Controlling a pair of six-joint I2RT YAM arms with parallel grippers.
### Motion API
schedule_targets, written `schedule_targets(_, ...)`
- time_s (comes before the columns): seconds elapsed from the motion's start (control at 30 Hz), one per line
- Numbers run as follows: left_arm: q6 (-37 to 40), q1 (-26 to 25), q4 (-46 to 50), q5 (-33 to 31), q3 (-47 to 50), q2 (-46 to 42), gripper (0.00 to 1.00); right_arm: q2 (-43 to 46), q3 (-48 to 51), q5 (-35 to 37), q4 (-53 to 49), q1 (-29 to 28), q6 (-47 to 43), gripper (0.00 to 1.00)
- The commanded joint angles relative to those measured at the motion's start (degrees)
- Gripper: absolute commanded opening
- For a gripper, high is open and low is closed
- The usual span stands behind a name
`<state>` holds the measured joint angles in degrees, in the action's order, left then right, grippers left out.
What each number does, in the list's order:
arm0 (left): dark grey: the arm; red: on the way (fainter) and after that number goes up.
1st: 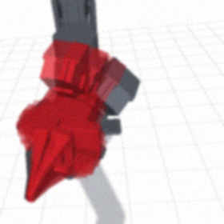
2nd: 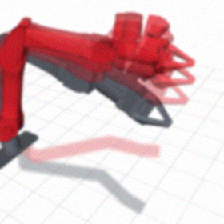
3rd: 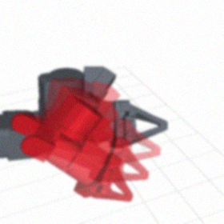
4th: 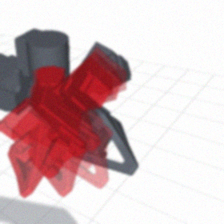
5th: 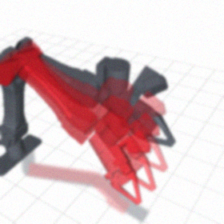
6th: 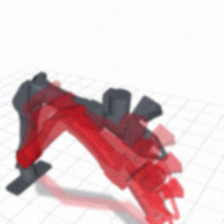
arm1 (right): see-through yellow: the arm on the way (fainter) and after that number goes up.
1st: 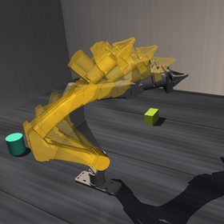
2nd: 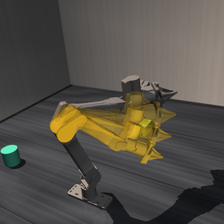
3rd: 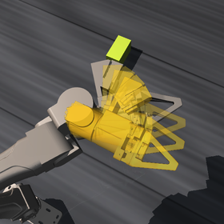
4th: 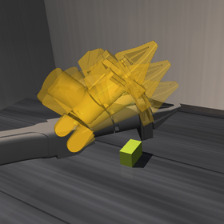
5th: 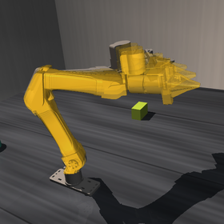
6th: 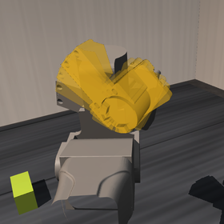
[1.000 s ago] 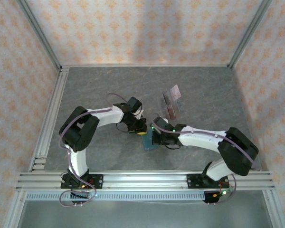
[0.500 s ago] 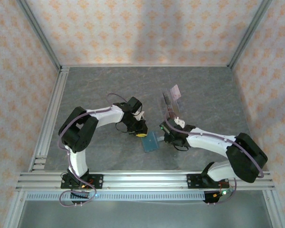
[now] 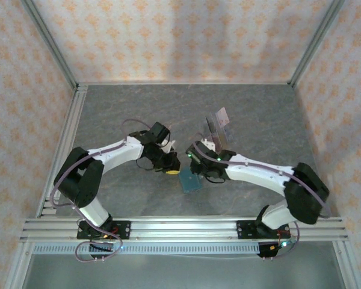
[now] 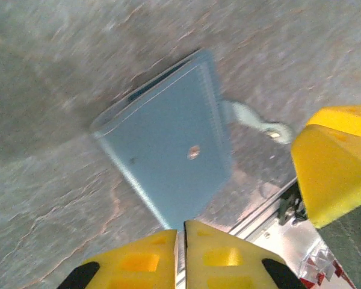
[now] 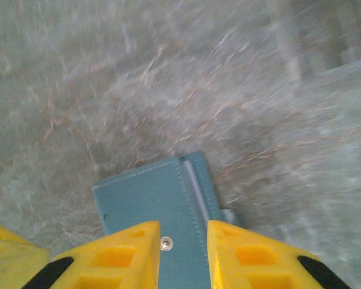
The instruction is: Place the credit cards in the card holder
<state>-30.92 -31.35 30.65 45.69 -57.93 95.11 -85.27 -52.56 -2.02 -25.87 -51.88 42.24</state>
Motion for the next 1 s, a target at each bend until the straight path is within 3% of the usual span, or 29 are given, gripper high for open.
schedule_targets(0.0, -2.14, 0.1, -0.88, -0.52, 1.39, 1.07, 0.09, -5.39, -1.79, -7.2, 2.36, -0.13, -2.58, 0.28)
schedule_targets(0.17, -3.18, 0.03, -2.93, -0.79, 1.27, 3.27, 0.07, -7.42, -0.4, -6.41, 4.16, 1.15, -1.09, 0.28)
schedule_targets(0.3, -2.95, 0.02, -3.14, -1.22, 0.49, 5.97, 0.07, -6.92, 0.42, -5.92, 3.38, 1.82, -1.53, 0.34)
schedule_targets(0.57, -2.66, -0.27, -3.94, -1.57, -0.3, 10.48, 0.06, -9.24, 1.58, -12.05, 7.05, 2.22, -2.42, 0.32)
schedule_targets(0.97, -1.43, -0.83, -3.26, -3.15, -0.92, 13.95, 0.05, -9.61, 0.38, -11.08, 2.61, 2.31, -3.97, 0.36)
